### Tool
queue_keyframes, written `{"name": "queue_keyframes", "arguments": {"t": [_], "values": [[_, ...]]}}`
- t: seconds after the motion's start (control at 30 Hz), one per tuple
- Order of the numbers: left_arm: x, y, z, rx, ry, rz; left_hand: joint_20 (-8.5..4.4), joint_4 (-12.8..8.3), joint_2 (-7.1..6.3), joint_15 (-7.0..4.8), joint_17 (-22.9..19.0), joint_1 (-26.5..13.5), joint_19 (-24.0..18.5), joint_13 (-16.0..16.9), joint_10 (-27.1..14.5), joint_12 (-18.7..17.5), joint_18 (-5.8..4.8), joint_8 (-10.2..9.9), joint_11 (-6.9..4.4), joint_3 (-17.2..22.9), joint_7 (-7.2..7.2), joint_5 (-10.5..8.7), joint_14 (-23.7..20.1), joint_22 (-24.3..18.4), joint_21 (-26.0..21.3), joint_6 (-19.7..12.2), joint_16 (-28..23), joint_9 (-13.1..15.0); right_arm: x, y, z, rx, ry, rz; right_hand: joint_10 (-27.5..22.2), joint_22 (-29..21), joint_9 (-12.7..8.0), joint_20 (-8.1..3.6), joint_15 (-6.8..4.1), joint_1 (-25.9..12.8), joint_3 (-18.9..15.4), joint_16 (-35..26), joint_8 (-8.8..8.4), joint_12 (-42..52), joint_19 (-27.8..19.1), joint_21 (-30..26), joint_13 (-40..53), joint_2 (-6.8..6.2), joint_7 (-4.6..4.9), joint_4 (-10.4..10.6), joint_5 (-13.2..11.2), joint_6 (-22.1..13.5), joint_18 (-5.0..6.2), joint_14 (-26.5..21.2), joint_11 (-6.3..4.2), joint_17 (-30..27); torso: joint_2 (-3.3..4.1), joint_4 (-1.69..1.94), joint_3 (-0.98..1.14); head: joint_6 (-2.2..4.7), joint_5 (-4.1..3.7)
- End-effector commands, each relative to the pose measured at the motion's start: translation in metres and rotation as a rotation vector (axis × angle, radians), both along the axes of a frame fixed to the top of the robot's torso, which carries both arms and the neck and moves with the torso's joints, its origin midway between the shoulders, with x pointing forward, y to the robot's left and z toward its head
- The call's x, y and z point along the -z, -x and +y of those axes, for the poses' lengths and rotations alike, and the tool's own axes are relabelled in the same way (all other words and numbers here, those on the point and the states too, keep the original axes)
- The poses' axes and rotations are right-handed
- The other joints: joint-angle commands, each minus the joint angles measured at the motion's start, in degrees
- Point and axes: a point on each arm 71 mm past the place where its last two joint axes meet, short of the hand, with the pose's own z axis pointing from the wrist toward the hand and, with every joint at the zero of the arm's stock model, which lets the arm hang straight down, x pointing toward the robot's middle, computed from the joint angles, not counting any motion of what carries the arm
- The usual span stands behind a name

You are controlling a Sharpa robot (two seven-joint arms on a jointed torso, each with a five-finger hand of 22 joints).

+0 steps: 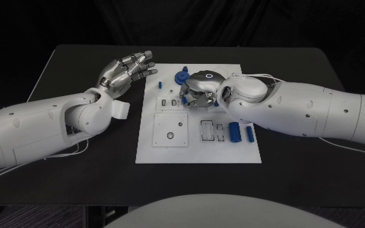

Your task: Assemble the parts on the task board

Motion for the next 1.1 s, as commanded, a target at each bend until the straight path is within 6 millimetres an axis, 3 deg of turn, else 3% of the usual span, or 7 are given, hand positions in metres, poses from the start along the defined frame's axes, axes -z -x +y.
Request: {"name": "queue_keyframes", "arguments": {"t": [0.03,0.3,0.57,0.73,0.9,1.1], "values": [[-0.0001,0.0005,-0.0022,0.014,0.011,-0.003,0.08,-0.1,-0.2,-0.04,0.0,0.5,0.2,0.1,-0.1,0.0,-0.98,0.2,0.16,0.4,0.48,0.31,0.2,0.0,0.1,0.0,0.1,0.0,0.0036,-0.0008,-0.0008,0.029,0.036,0.014,-0.8,3.6,-0.5,0.13,0.21,-0.5,0.0,-0.5,-0.95,-0.4,-0.6,-1.0,-0.5,-0.23,0.19,-0.3,-0.8,-1.8,0.85,-0.5,0.16,-0.4,0.03,0.03,-0.02,0.01,-0.04],[0.0003,0.0001,-0.0026,0.016,0.011,-0.001,0.08,0.0,-0.13,-0.06,0.0,0.6,0.2,0.1,-0.1,-0.1,-0.99,0.2,0.15,0.5,0.48,0.32,0.2,0.0,0.1,-0.1,0.1,0.0,0.0049,-0.001,-0.0002,0.035,0.052,0.024,-1.9,3.4,-1.6,0.37,0.3,-1.2,0.0,-0.6,-3.32,-0.9,-1.0,-2.4,-1.2,-0.51,0.82,-0.2,-2.2,-6.4,1.08,-1.0,0.11,-0.5,0.0,0.01,0.02,0.01,-0.07],[0.0007,-0.0001,-0.003,0.018,0.01,0.001,0.08,0.0,-0.08,-0.07,0.0,0.6,0.2,0.1,-0.1,-0.1,-1.0,0.2,0.14,0.6,0.48,0.33,0.2,-0.1,0.1,-0.1,0.1,0.0,0.0054,-0.0013,-0.0001,0.037,0.057,0.028,-2.4,3.8,-2.3,0.29,0.16,-1.6,-0.2,0.1,-4.21,-1.0,-0.7,-1.9,-1.6,-0.63,0.8,-0.2,-3.3,-8.3,0.98,-0.7,-0.07,0.2,-0.04,0.04,0.02,0.01,-0.12],[0.0009,-0.0004,-0.0029,0.017,0.01,0.001,0.08,0.0,-0.06,-0.08,0.0,0.6,0.1,0.0,-0.2,-0.2,-1.0,0.2,0.12,0.7,0.49,0.32,0.2,-0.1,0.1,-0.1,0.0,0.0,0.0051,-0.0013,-0.0003,0.035,0.054,0.025,-2.5,3.9,-3.1,0.23,0.11,-2.4,-0.8,0.1,-4.93,-1.0,-0.6,-2.2,-1.7,-0.79,0.73,0.1,-5.6,-10.1,0.97,-0.9,-0.14,0.2,-0.02,0.04,0.01,0.01,-0.11],[0.001,-0.0004,-0.0021,0.014,0.008,0.0,0.08,0.0,-0.06,-0.09,0.0,0.6,0.2,0.1,-0.2,-0.1,-1.01,0.2,0.12,0.7,0.49,0.32,0.2,-0.1,0.1,-0.1,0.1,0.0,0.0034,-0.0019,-0.0021,0.03,0.032,0.01,-2.6,4.3,-4.2,0.2,0.09,-4.6,-2.8,0.3,-5.36,-0.8,-0.4,-2.3,-1.9,-1.43,0.6,1.7,-9.5,-11.6,0.93,-0.9,-0.2,0.3,-0.03,0.11,-0.01,0.01,-0.11],[0.0009,-0.0003,0.0002,0.002,0.003,-0.002,0.07,0.1,0.05,-0.1,0.1,0.5,0.2,0.1,-0.1,0.1,-1.01,0.3,0.12,0.8,0.49,0.07,0.2,-0.1,0.1,0.0,0.2,0.0,-0.0026,-0.0029,-0.007,0.022,-0.028,-0.037,-2.5,4.9,-4.8,0.04,-0.07,-7.1,-5.9,1.3,-5.16,-0.6,0.1,-0.8,-1.8,-2.57,0.45,4.3,-9.8,-11.6,0.63,-0.4,-0.3,1.3,-0.02,0.08,0.0,0.17,0.07]]}}
